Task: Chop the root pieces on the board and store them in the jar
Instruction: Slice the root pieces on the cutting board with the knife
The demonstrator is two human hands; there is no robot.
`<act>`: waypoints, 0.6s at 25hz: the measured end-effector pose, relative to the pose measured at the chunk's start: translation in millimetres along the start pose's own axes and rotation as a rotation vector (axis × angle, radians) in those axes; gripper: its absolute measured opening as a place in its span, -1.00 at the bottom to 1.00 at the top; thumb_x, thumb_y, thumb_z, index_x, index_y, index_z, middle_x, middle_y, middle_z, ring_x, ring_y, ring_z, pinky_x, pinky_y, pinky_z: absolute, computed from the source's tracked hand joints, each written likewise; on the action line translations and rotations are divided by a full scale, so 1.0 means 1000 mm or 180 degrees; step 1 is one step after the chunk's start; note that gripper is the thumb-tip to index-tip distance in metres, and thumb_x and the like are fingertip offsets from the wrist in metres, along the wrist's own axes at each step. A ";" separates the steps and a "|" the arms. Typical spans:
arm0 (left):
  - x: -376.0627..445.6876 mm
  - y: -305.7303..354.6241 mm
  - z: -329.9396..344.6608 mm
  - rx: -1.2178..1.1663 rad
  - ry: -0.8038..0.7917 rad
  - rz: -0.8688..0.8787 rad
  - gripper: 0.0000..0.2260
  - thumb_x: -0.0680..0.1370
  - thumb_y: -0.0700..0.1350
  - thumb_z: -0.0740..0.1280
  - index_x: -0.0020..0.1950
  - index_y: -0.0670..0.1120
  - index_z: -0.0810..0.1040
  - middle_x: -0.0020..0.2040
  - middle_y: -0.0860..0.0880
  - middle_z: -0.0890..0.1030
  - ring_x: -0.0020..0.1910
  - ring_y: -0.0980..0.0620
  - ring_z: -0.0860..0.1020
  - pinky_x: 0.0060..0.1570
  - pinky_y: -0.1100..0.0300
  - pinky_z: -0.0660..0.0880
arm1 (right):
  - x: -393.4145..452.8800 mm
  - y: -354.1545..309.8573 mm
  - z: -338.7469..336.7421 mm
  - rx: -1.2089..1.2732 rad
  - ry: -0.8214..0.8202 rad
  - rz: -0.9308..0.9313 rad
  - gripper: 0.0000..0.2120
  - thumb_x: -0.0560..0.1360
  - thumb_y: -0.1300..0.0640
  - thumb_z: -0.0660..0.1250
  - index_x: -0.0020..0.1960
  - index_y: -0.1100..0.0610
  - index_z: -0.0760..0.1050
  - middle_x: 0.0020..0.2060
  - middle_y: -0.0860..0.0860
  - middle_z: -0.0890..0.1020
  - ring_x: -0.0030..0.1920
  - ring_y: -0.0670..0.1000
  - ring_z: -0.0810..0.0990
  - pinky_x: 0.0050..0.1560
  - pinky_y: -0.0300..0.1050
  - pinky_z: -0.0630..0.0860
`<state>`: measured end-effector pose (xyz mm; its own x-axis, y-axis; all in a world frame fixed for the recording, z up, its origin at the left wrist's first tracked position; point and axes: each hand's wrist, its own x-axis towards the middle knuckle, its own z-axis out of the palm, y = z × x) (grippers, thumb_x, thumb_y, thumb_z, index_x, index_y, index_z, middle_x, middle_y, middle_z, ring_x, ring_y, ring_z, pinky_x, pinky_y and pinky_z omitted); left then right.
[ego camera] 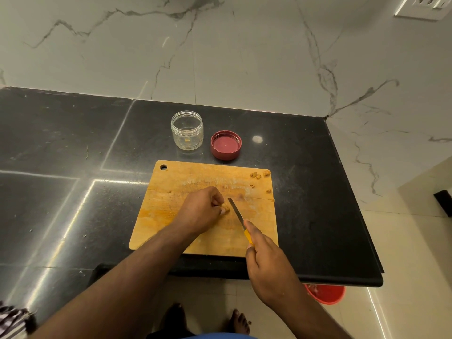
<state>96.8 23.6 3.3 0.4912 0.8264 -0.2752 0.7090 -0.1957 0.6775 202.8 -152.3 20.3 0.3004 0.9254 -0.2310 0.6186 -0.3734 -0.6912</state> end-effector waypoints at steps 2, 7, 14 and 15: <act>0.001 0.000 -0.001 0.0002 -0.0031 0.0014 -0.86 0.54 -0.16 0.47 0.04 0.05 0.61 -0.04 0.11 0.60 -0.02 0.15 0.54 -0.11 0.30 0.47 | 0.002 -0.001 0.003 -0.0073 -0.0018 -0.0023 -0.50 0.68 0.08 0.03 0.58 -0.14 0.01 0.33 -0.15 0.39 0.10 -0.26 0.38 0.02 -0.47 0.33; 0.003 -0.002 -0.004 0.0032 -0.0065 0.0091 -0.87 0.56 -0.16 0.44 0.06 0.05 0.64 -0.05 0.13 0.60 -0.06 0.19 0.52 -0.18 0.34 0.44 | 0.004 -0.004 0.005 -0.0209 -0.0020 -0.0138 -0.49 0.68 0.08 0.04 0.58 -0.15 0.00 0.22 -0.18 0.41 0.05 -0.22 0.44 -0.01 -0.39 0.40; 0.001 -0.003 -0.001 -0.0208 0.0026 0.0011 -0.82 0.52 -0.16 0.49 0.07 0.03 0.60 -0.06 0.11 0.61 -0.05 0.16 0.56 -0.13 0.31 0.50 | 0.007 -0.005 0.009 -0.0441 -0.0018 -0.0141 -0.49 0.67 0.07 0.02 0.57 -0.17 -0.03 0.03 -0.14 0.43 -0.12 -0.10 0.48 -0.13 -0.15 0.51; 0.000 -0.003 0.000 -0.0240 0.0054 0.0008 -0.82 0.51 -0.14 0.50 0.07 0.02 0.61 -0.06 0.10 0.62 -0.05 0.16 0.56 -0.10 0.29 0.53 | 0.006 -0.005 0.009 -0.0435 -0.0017 -0.0144 -0.48 0.67 0.07 0.02 0.57 -0.17 -0.03 0.03 -0.14 0.43 -0.12 -0.10 0.48 -0.13 -0.15 0.51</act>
<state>94.7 24.6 1.2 0.4837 0.8350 -0.2624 0.6674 -0.1579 0.7278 194.6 -144.0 16.0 0.2665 0.9416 -0.2056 0.7246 -0.3364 -0.6015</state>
